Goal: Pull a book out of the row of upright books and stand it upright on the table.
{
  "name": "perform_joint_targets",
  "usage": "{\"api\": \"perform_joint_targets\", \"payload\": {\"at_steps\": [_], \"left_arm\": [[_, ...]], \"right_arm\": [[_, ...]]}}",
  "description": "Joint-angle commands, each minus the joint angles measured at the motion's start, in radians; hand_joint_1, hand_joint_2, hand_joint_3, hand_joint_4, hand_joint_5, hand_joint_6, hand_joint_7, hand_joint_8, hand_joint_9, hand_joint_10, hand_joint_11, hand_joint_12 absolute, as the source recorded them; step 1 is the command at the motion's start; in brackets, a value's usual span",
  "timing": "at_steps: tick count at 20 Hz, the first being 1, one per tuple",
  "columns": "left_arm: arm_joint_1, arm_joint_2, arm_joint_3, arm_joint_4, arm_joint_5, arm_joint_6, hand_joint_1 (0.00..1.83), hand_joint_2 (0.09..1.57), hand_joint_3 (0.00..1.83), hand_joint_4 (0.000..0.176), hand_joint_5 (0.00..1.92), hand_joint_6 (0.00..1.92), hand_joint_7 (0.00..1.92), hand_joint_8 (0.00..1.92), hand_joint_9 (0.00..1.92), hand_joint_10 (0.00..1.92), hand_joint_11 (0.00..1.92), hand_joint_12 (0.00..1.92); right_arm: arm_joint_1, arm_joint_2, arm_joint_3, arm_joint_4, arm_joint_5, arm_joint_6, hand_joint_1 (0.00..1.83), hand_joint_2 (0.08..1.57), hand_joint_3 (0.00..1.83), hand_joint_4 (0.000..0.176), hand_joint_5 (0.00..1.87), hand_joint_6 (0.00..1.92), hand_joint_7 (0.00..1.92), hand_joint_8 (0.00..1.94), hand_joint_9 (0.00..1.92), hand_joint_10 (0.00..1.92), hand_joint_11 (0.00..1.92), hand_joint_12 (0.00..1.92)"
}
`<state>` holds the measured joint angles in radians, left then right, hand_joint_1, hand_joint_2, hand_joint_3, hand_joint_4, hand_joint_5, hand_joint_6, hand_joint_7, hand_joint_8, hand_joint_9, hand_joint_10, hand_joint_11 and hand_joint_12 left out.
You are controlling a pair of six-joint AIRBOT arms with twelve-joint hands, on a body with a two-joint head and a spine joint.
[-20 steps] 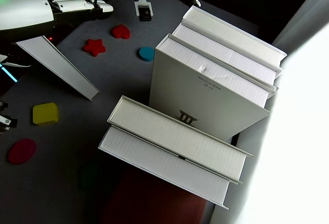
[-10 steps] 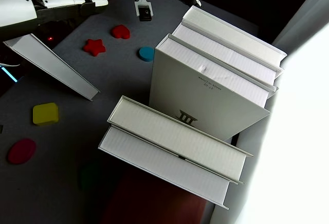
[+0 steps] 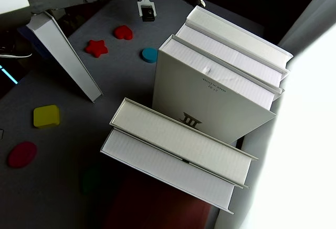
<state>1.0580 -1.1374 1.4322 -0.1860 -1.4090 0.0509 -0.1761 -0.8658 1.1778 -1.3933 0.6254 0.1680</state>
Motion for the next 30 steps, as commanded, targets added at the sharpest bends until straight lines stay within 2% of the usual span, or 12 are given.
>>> {"api": "perform_joint_targets", "payload": {"at_steps": [1, 3, 5, 8, 14, 16, 18, 19, 20, 25, 26, 30], "left_arm": [[-0.004, 0.005, -0.003, -0.023, -0.129, -0.007, 0.22, 1.33, 0.00, 0.092, 0.08, 0.00, 0.00, 0.00, 0.00, 0.00, 0.01, 0.01], [-0.001, 0.005, -0.004, -0.027, -0.132, -0.007, 0.19, 1.32, 0.00, 0.107, 0.07, 0.00, 0.00, 0.00, 0.00, 0.00, 0.00, 0.00], [0.001, 0.005, -0.005, -0.030, -0.133, -0.007, 0.17, 1.32, 0.00, 0.100, 0.07, 0.00, 0.00, 0.00, 0.00, 0.00, 0.00, 0.00], [0.001, 0.006, -0.006, -0.030, -0.135, -0.007, 0.17, 1.31, 0.00, 0.104, 0.08, 0.00, 0.00, 0.00, 0.00, 0.00, 0.00, 0.00], [0.004, 0.008, -0.009, -0.032, -0.140, -0.007, 0.17, 1.31, 0.00, 0.122, 0.07, 0.00, 0.00, 0.00, 0.00, 0.00, 0.00, 0.00], [0.006, 0.010, -0.010, -0.033, -0.142, -0.007, 0.17, 1.32, 0.00, 0.119, 0.06, 0.00, 0.00, 0.00, 0.00, 0.00, 0.00, 0.00], [0.009, 0.011, -0.011, -0.035, -0.146, -0.007, 0.18, 1.32, 0.00, 0.124, 0.06, 0.00, 0.00, 0.00, 0.00, 0.00, 0.01, 0.00], [0.011, 0.012, -0.012, -0.037, -0.149, -0.007, 0.17, 1.32, 0.00, 0.122, 0.06, 0.00, 0.00, 0.00, 0.00, 0.00, 0.02, 0.01], [0.012, 0.012, -0.012, -0.038, -0.150, -0.007, 0.17, 1.31, 0.00, 0.121, 0.06, 0.00, 0.00, 0.00, 0.00, 0.00, 0.03, 0.02], [0.012, 0.022, -0.015, -0.038, -0.154, -0.007, 0.18, 1.33, 0.00, 0.100, 0.06, 0.00, 0.00, 0.00, 0.00, 0.00, 0.00, 0.22], [0.012, 0.022, -0.015, -0.039, -0.155, -0.007, 0.20, 1.33, 0.00, 0.080, 0.07, 0.01, 0.00, 0.00, 0.00, 0.00, 0.00, 0.23], [0.012, 0.034, -0.027, -0.042, -0.173, 0.007, 0.32, 1.31, 0.00, 0.108, 0.04, 0.00, 0.00, 0.00, 0.00, 0.00, 0.00, 0.03]], "right_arm": [[0.009, 0.002, 0.005, 0.075, -0.010, -0.003, 0.89, 0.87, 0.00, 0.002, 0.00, 0.00, 0.00, 0.00, 0.00, 0.00, 0.00, 0.00], [-0.012, 0.011, 0.017, 0.112, -0.016, -0.004, 0.85, 0.90, 0.01, 0.020, 0.00, 0.00, 0.00, 0.00, 0.00, 0.00, 0.00, 0.00], [-0.026, 0.008, 0.024, 0.131, -0.017, -0.004, 0.84, 0.92, 0.02, 0.053, 0.00, 0.00, 0.00, 0.00, 0.00, 0.00, 0.00, 0.00], [-0.034, 0.006, 0.027, 0.144, -0.018, -0.004, 0.87, 0.92, 0.02, 0.066, 0.00, 0.00, 0.00, 0.00, 0.00, 0.00, 0.00, 0.00], [-0.052, 0.029, 0.017, 0.207, -0.017, -0.040, 0.82, 0.95, 0.03, 0.000, 0.00, 0.00, 0.00, 0.00, 0.00, 0.00, 0.00, 0.00], [-0.084, 0.055, -0.001, 0.322, -0.016, -0.145, 0.87, 0.97, 0.03, 0.078, 0.00, 0.00, 0.00, 0.00, 0.00, 0.00, 0.00, 0.00], [-0.107, 0.075, -0.014, 0.419, -0.007, -0.224, 0.87, 1.02, 0.06, 0.057, 0.00, 0.00, 0.00, 0.00, 0.00, 0.00, 0.00, 0.00], [-0.120, 0.082, -0.017, 0.466, 0.003, -0.253, 0.82, 1.05, 0.07, 0.013, 0.00, 0.00, 0.00, 0.00, 0.00, 0.00, 0.00, 0.00], [-0.152, 0.092, -0.020, 0.547, 0.026, -0.302, 0.78, 1.07, 0.08, 0.000, 0.00, 0.00, 0.00, 0.00, 0.00, 0.00, 0.00, 0.00], [-0.261, 0.130, -0.042, 0.794, 0.117, -0.451, 0.72, 1.14, 0.08, 0.000, 0.00, 0.00, 0.00, 0.00, 0.00, 0.00, 0.00, 0.00], [-0.279, 0.138, -0.048, 0.830, 0.133, -0.477, 0.74, 1.17, 0.09, 0.000, 0.00, 0.00, 0.00, 0.00, 0.00, 0.00, 0.00, 0.00], [-0.372, 0.162, -0.077, 0.980, 0.215, -0.579, 0.70, 1.20, 0.08, 0.008, 0.00, 0.00, 0.00, 0.00, 0.00, 0.00, 0.00, 0.00]]}}
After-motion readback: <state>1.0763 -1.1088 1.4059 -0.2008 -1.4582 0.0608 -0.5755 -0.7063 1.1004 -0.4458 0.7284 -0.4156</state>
